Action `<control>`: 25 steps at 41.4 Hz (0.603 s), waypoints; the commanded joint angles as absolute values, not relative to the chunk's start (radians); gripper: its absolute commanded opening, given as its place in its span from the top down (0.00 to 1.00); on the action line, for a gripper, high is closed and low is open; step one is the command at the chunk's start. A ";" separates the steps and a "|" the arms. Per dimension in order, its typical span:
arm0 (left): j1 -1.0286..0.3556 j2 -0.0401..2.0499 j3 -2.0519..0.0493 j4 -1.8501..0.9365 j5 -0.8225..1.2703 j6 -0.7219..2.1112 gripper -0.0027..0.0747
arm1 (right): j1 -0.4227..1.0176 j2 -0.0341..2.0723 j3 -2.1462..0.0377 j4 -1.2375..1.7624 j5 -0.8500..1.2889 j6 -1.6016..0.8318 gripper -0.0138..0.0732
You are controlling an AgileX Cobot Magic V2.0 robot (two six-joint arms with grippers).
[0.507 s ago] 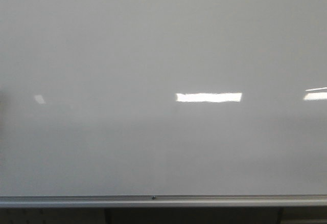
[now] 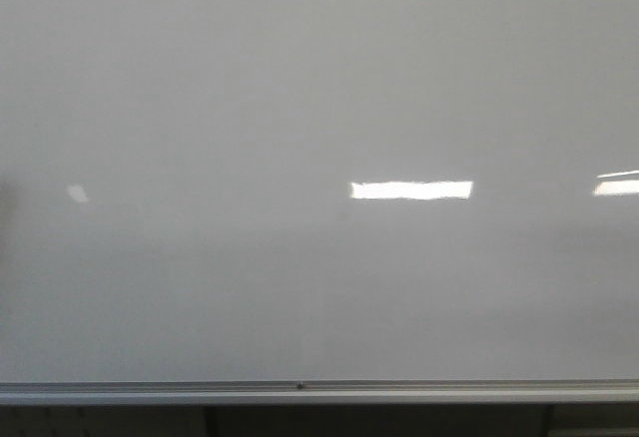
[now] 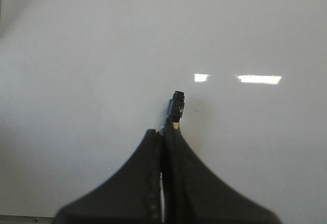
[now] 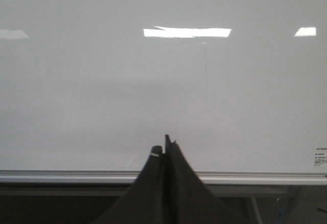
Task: Write number 1 on whiteboard
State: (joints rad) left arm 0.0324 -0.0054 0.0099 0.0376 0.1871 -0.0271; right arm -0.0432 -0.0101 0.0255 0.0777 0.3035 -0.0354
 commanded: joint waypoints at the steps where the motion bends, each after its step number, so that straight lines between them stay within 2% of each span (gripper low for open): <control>1: 0.033 -0.022 0.031 0.032 0.109 -0.035 0.99 | -0.045 -0.028 0.005 0.073 0.230 -0.046 0.92; 25: 0.033 -0.022 0.031 0.032 0.109 -0.035 0.99 | -0.045 -0.028 0.005 0.073 0.210 -0.046 0.92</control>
